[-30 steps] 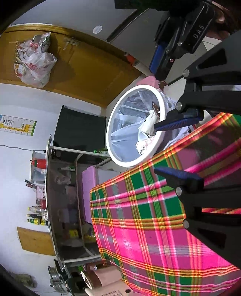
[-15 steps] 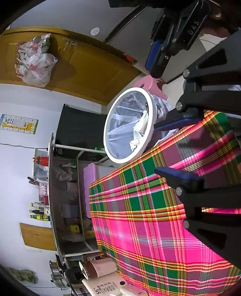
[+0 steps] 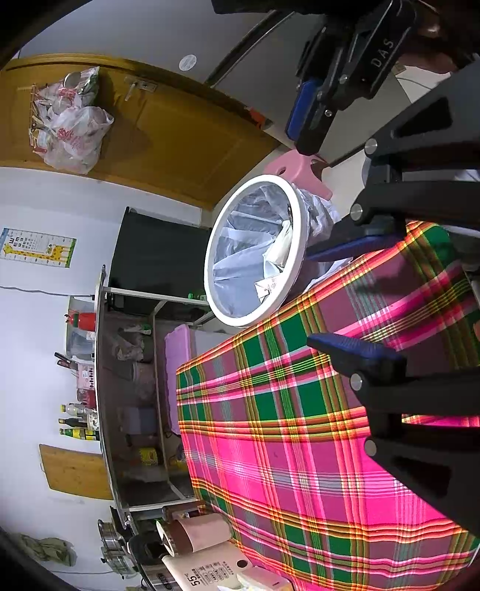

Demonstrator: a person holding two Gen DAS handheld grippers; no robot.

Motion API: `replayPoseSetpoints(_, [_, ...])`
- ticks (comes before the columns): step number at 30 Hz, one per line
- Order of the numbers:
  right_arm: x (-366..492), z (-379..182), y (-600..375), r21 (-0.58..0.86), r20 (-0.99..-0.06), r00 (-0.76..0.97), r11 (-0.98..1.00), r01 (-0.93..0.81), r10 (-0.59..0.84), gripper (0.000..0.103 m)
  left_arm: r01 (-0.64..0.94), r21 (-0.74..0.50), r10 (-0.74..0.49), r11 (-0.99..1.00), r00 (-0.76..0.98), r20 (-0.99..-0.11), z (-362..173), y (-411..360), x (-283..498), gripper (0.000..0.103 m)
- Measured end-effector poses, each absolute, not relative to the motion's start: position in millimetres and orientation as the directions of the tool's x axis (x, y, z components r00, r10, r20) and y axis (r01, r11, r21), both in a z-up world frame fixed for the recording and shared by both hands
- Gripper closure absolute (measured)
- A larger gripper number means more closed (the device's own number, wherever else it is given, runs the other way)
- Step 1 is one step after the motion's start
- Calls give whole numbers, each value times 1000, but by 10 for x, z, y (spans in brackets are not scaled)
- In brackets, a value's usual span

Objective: Collect trash

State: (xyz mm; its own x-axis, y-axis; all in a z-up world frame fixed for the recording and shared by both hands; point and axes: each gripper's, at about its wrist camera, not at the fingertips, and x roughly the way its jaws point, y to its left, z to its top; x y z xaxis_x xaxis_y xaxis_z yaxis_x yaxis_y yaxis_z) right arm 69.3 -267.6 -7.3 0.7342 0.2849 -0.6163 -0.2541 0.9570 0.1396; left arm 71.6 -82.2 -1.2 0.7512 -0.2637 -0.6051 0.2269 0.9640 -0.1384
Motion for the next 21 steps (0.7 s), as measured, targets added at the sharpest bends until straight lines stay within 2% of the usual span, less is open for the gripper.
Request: replayPoseSetpoints(21, [688, -68, -2670, 139, -616, 735, 957, -253, 284, 76, 218, -130, -252, 967, 752, -609, -4, -810, 687, 61])
